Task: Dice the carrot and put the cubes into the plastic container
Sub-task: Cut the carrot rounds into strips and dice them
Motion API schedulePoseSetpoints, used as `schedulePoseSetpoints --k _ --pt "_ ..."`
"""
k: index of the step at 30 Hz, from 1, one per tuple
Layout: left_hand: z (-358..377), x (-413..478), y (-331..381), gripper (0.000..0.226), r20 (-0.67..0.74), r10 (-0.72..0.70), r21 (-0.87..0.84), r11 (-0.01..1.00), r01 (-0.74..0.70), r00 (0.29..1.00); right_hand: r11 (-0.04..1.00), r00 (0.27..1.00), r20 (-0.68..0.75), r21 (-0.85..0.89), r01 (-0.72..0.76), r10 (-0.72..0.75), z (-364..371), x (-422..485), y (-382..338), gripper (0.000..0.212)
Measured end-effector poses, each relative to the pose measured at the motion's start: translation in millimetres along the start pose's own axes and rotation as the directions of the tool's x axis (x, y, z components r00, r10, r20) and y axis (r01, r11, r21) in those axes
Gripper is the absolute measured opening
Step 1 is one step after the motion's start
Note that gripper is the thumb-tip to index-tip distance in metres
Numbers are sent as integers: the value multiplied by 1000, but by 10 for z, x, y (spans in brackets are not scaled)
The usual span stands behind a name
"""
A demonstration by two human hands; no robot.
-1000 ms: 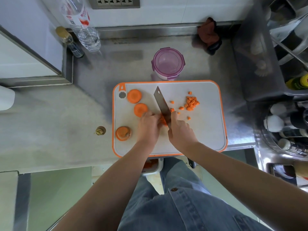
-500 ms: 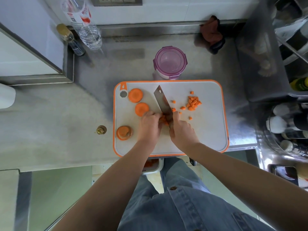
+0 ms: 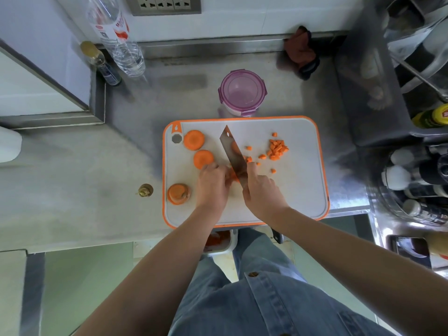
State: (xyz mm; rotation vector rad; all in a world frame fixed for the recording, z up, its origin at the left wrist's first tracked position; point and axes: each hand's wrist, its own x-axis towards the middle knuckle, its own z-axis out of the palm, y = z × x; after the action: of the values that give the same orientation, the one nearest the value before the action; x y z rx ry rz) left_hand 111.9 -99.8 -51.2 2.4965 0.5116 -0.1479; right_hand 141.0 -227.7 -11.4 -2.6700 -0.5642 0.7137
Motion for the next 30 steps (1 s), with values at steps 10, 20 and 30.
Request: schedulePoseSetpoints --k 10,20,30 --pt "-22 8 4 6 -21 29 5 1000 -29 999 999 1000 18 -33 -3 3 134 66 -13 41" --pt "-40 -7 6 11 7 49 5 999 -49 999 1000 1000 -14 22 16 -16 123 92 91 39" --pt "-157 -188 -20 17 -64 41 12 999 -41 997 960 999 -36 274 47 -38 -32 13 219 37"
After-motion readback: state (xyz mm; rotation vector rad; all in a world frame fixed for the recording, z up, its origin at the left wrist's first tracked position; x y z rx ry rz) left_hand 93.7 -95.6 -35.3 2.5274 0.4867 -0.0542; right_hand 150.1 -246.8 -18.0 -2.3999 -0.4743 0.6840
